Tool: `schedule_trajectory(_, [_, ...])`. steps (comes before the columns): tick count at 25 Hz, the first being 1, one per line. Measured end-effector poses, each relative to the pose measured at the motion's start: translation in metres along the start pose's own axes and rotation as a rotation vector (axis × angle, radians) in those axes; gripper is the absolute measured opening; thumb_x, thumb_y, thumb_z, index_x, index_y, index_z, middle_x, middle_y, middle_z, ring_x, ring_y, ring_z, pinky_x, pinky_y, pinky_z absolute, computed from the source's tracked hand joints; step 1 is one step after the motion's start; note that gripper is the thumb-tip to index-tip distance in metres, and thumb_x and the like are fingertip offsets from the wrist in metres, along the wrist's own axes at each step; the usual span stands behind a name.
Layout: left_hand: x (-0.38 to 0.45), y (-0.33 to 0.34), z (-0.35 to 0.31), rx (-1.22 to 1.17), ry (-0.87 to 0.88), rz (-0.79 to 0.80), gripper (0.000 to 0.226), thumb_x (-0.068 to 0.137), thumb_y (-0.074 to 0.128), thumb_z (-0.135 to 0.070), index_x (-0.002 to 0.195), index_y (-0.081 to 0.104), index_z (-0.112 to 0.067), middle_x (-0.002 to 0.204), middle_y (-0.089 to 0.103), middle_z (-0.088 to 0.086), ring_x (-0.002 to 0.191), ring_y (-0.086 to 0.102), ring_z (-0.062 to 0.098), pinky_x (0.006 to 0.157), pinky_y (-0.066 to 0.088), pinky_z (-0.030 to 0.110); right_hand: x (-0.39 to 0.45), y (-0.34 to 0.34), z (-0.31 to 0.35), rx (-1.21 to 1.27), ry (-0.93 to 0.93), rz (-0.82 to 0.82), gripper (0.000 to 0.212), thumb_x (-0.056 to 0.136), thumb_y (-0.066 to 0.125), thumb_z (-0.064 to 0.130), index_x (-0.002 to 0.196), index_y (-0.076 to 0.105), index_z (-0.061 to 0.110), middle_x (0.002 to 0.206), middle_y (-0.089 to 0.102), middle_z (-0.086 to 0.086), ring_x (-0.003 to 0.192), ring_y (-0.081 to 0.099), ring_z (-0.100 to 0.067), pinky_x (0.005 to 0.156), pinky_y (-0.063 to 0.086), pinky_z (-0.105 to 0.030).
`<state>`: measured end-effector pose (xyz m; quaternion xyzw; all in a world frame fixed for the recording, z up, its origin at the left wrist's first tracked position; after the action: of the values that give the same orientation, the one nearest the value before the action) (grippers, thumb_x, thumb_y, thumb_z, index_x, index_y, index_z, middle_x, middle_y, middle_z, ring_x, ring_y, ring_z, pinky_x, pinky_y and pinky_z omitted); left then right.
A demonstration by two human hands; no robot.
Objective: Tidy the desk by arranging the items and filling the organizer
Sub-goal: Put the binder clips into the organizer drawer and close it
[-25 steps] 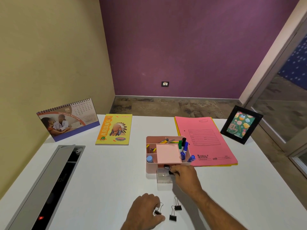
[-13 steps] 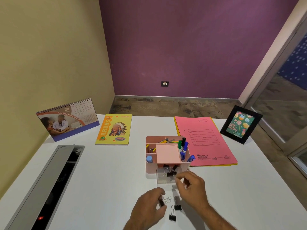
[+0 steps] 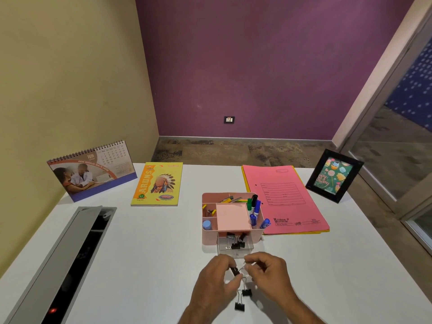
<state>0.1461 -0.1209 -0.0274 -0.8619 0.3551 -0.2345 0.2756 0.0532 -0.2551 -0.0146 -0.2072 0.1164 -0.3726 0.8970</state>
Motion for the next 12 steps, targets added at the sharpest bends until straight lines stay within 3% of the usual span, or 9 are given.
schedule_trajectory(3, [0.001,-0.001,0.0,-0.053,-0.112,0.057,0.038,0.077,0.073,-0.045,0.101,0.044,-0.044,0.099,0.052,-0.025,0.093,0.052,-0.003,0.081,0.042,0.007,0.002,-0.001,0.002,0.072,0.03,0.004,0.035,0.075,0.076,-0.004,0.071,0.077,0.03,0.07,0.074,0.006,0.065,0.069,-0.013,0.064,0.059,-0.028])
schedule_trajectory(5, [-0.001,0.002,0.006,-0.132,-0.225,0.104,0.053,0.07,0.076,-0.055,0.108,0.04,-0.045,0.106,0.055,-0.024,0.094,0.056,0.001,0.08,0.043,0.007,0.007,-0.006,0.009,0.055,-0.056,-0.038,0.038,0.073,0.077,-0.005,0.072,0.077,0.033,0.07,0.074,0.009,0.065,0.07,-0.013,0.065,0.059,-0.027])
schedule_trajectory(9, [-0.013,0.016,0.01,0.03,-0.394,0.282,0.06,0.055,0.067,-0.073,0.094,0.043,-0.034,0.083,0.058,-0.012,0.071,0.052,0.005,0.06,0.039,0.021,0.02,-0.013,0.024,-0.155,-0.36,-0.146,0.027,0.072,0.076,-0.005,0.08,0.078,0.021,0.078,0.073,0.013,0.072,0.068,-0.004,0.068,0.056,-0.018])
schedule_trajectory(12, [-0.02,0.028,0.008,0.15,-0.458,0.39,0.054,0.055,0.064,-0.066,0.088,0.044,-0.027,0.085,0.057,-0.01,0.078,0.053,0.012,0.067,0.042,0.027,0.034,-0.003,0.027,-0.411,-0.484,-0.109,0.023,0.069,0.078,-0.003,0.083,0.078,0.017,0.085,0.074,0.007,0.076,0.068,-0.003,0.076,0.049,-0.004])
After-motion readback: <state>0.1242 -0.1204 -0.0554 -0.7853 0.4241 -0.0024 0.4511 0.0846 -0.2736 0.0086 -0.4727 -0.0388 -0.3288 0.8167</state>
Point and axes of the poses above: each hand's wrist, its own x-axis towards the middle knuckle, its own y-axis out of the palm, z = x × y, the point moved 4 cm from there along x, towards the middle knuckle
